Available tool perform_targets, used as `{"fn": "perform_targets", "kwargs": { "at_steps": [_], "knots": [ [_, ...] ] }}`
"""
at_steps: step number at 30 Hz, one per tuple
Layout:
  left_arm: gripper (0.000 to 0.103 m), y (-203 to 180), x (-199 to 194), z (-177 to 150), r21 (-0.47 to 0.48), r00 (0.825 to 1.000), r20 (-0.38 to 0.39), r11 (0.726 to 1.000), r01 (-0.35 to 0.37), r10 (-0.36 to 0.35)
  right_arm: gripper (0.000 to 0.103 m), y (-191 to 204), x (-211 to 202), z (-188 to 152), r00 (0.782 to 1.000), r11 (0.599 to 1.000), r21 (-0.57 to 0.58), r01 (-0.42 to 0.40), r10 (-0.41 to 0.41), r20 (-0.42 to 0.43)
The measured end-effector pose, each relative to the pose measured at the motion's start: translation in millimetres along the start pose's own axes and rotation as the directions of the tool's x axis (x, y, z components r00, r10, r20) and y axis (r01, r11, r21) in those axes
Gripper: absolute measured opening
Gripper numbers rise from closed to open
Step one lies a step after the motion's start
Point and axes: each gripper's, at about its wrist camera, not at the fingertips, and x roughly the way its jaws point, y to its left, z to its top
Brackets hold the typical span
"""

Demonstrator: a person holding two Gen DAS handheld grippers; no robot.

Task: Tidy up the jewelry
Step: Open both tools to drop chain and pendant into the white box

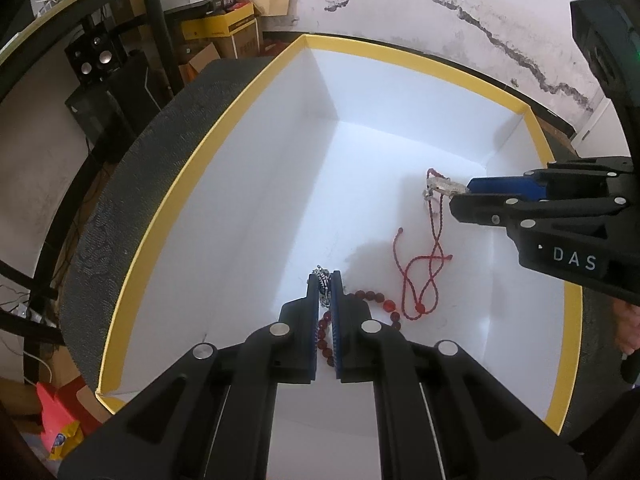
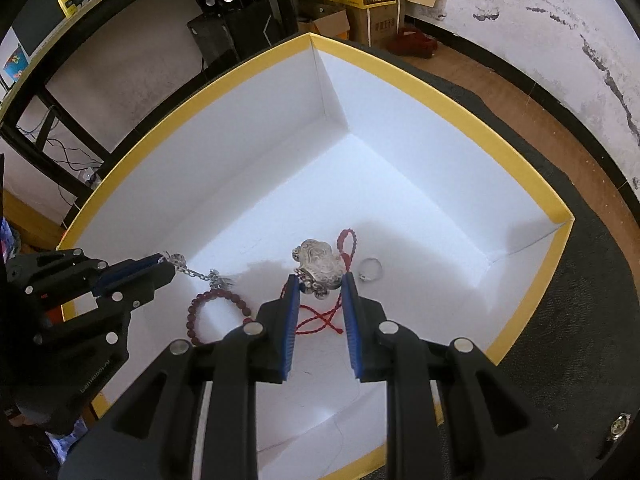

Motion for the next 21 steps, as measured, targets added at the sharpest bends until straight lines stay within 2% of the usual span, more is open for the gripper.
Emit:
{"fn": "perform_targets", "kwargs": {
  "at_steps": [8,9,10,11,12,13,14,15,16,21],
  "knots": [
    [0.005,-0.6,0.5,1.4,-0.005,1.0,-0.002,1.0,-0.004,0.004,0.023,1.3,-4.2,-2.4,1.0,1.0,0.0,0.023,-0.023,0.019],
    [0.006,-0.6,0.8,1.4,-0.007,1.0,-0.008,1.0,-0.004,0.004,0.03,0.5,-5.5,-2.7,1.0,1.0,0.007,0.015,-0.015,0.017],
    [0.006,-1.0,1.1,1.1,-0.008,1.0,-0.014,1.0,-0.011,0.011,0.061,-0.8,-9.1,-2.3,1.0,1.0,0.018,0.01,-0.011,0.024],
    [0.007,-1.5,0.8,1.2,-0.01,1.0,-0.017,1.0,-0.016,0.015,0.082,-2.9,-18.2,-3.4,0.998,1.0,0.03,0.008,-0.01,0.061],
    [0.021,-2.6,0.0,1.3,-0.01,1.0,-0.02,1.0,-0.017,0.016,0.083,-4.3,-25.3,-4.6,0.996,0.999,0.032,0.014,-0.017,0.086],
    [0.06,-4.3,-2.1,1.2,-0.009,1.0,-0.021,1.0,-0.023,0.023,0.083,-6.0,-33.1,-5.1,0.994,0.999,0.033,0.021,-0.025,0.104],
    [0.083,-5.0,-5.0,1.1,-0.012,0.999,-0.013,0.999,-0.033,0.033,0.083,-9.1,-41.9,-5.8,0.992,0.999,0.04,0.014,-0.019,0.123],
    [0.096,-5.6,-9.4,1.0,-0.018,0.999,0.005,0.999,-0.039,0.039,0.083,-11.5,-48.2,-6.4,0.991,0.999,0.047,0.011,-0.017,0.136],
    [0.096,-7.4,-16.1,0.6,-0.018,0.998,0.031,0.999,-0.045,0.045,0.084,-14.7,-57.5,-8.5,0.988,0.999,0.051,0.013,-0.021,0.154],
    [0.096,-16.9,-34.7,-0.9,-0.002,0.998,0.039,0.999,-0.041,0.041,0.087,-33.3,-100.2,-30.1,0.974,0.996,0.084,0.014,-0.033,0.223]
  ]
}}
